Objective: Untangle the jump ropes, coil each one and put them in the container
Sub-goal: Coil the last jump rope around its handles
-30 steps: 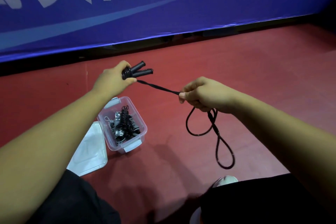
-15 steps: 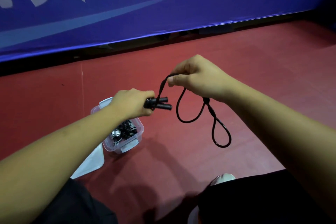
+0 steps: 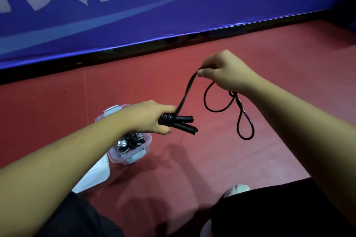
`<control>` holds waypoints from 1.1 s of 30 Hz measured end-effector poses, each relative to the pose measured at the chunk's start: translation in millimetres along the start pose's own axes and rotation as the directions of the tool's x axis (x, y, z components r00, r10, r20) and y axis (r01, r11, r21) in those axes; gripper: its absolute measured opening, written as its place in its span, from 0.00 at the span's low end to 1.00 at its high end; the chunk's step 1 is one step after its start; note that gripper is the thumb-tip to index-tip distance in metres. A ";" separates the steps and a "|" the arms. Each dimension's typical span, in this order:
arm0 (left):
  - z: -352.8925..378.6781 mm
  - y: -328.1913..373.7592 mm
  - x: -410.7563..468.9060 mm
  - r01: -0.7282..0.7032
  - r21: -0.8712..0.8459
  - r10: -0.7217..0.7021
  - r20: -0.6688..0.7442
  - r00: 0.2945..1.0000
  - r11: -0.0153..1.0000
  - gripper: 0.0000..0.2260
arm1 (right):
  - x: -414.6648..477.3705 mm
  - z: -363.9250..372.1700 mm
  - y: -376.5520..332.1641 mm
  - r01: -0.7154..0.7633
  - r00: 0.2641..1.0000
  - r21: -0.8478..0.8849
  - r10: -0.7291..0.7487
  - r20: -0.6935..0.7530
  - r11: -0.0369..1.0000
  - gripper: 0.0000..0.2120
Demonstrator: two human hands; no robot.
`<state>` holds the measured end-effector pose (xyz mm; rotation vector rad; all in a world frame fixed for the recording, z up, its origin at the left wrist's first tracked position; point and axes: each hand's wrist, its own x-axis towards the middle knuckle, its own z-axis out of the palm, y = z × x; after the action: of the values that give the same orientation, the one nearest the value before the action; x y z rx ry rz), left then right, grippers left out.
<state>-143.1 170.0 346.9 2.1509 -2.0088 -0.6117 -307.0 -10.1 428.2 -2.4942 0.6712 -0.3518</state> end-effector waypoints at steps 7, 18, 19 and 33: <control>-8.4 33.4 -13.9 -0.150 -0.334 0.115 -0.122 0.986 0.931 0.15 | 3.1 18.0 24.7 -0.036 0.997 -0.003 0.036 0.071 0.999 0.02; -31.2 18.0 -5.6 -0.159 -0.804 -0.260 -0.362 0.895 0.573 0.11 | -14.7 54.0 26.8 -0.311 0.823 0.252 0.127 0.554 0.916 0.14; -32.7 11.2 -5.0 -0.143 -0.818 -0.313 -0.366 0.876 0.558 0.09 | -15.6 53.1 24.0 -0.314 0.826 0.278 0.117 0.552 0.908 0.15; -42.9 -92.5 -10.2 0.396 -0.503 -0.626 -0.461 0.629 0.768 0.20 | -31.9 27.0 -35.4 -0.250 0.844 0.360 0.020 0.536 0.899 0.10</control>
<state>-41.5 182.0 353.9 2.2790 -0.8448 -0.2362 -310.1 44.2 422.0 -1.9771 0.4795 0.2239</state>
